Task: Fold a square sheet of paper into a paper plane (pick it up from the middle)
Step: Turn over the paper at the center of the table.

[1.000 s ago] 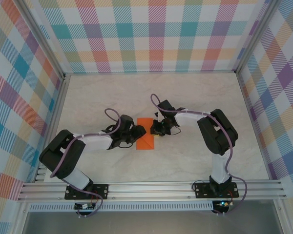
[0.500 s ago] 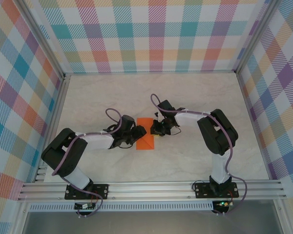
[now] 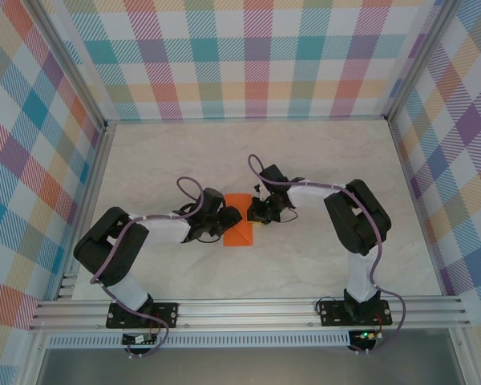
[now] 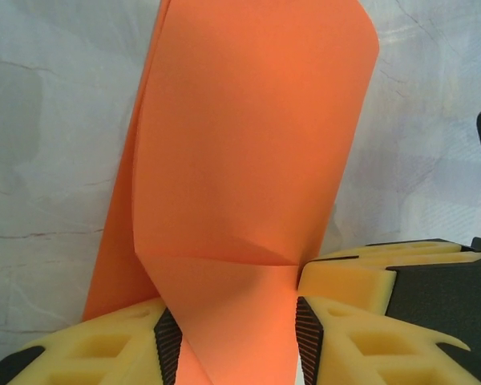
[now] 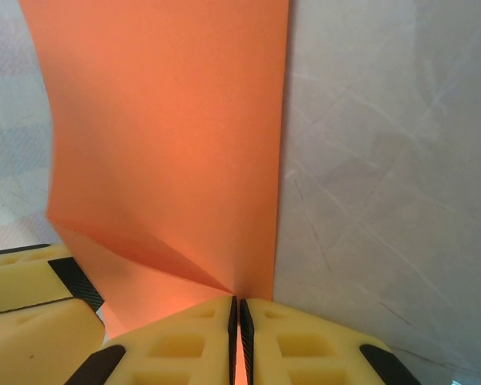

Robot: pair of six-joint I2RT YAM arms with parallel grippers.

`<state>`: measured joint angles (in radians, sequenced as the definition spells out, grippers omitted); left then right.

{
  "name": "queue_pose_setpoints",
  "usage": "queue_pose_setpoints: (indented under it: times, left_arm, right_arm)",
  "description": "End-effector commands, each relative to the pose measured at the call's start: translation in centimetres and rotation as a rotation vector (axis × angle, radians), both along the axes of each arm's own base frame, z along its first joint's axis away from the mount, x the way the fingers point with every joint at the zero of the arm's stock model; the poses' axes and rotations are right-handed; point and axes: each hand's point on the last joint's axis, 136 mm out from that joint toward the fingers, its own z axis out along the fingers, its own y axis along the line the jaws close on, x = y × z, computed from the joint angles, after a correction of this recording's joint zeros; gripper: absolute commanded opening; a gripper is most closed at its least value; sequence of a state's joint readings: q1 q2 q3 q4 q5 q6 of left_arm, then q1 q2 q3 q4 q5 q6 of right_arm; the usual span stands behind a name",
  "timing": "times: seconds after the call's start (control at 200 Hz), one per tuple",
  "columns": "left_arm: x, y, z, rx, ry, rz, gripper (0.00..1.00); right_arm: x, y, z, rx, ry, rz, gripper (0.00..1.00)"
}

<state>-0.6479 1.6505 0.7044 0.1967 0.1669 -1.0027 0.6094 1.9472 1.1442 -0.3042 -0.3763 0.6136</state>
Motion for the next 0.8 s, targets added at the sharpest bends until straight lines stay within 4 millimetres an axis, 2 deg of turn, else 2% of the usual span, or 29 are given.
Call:
queue_pose_setpoints:
  times: [0.0,0.205,0.28,0.36,0.465,0.54,0.655,0.78,0.8]
  left_arm:
    - [0.6,-1.2,1.2,-0.046,-0.047,-0.012,0.40]
    - [0.8,-0.9,1.5,-0.051,-0.079,0.005,0.28]
    - [0.8,-0.8,1.3,-0.042,-0.078,0.004,0.21]
    - [0.8,-0.7,1.0,-0.030,-0.078,0.001,0.14]
    - [0.9,-0.2,1.0,0.015,-0.094,-0.007,0.02]
    - [0.8,0.2,1.7,0.045,-0.117,-0.024,0.00]
    - [0.6,1.8,4.1,0.150,-0.160,-0.048,0.00]
    - [0.4,5.0,7.3,0.343,-0.197,-0.054,0.00]
    - [-0.1,6.0,7.2,0.396,-0.175,-0.055,0.00]
  right_arm:
    - [-1.7,-1.8,-2.8,-0.093,0.066,-0.016,0.14]
    - [-1.5,-1.6,-2.4,-0.085,0.060,-0.018,0.14]
    - [-1.5,-1.5,-1.9,-0.076,0.052,-0.019,0.14]
    - [-1.2,-1.3,-0.8,-0.057,0.033,-0.022,0.14]
    - [-0.6,-1.4,1.6,-0.025,-0.018,-0.049,0.18]
    - [0.3,-2.4,3.5,-0.034,-0.086,-0.093,0.27]
    - [1.3,-5.1,6.3,-0.091,-0.210,-0.167,0.45]
    - [1.9,-8.2,8.2,-0.183,-0.328,-0.221,0.65]
    - [2.0,-8.5,8.5,-0.182,-0.343,-0.224,0.69]
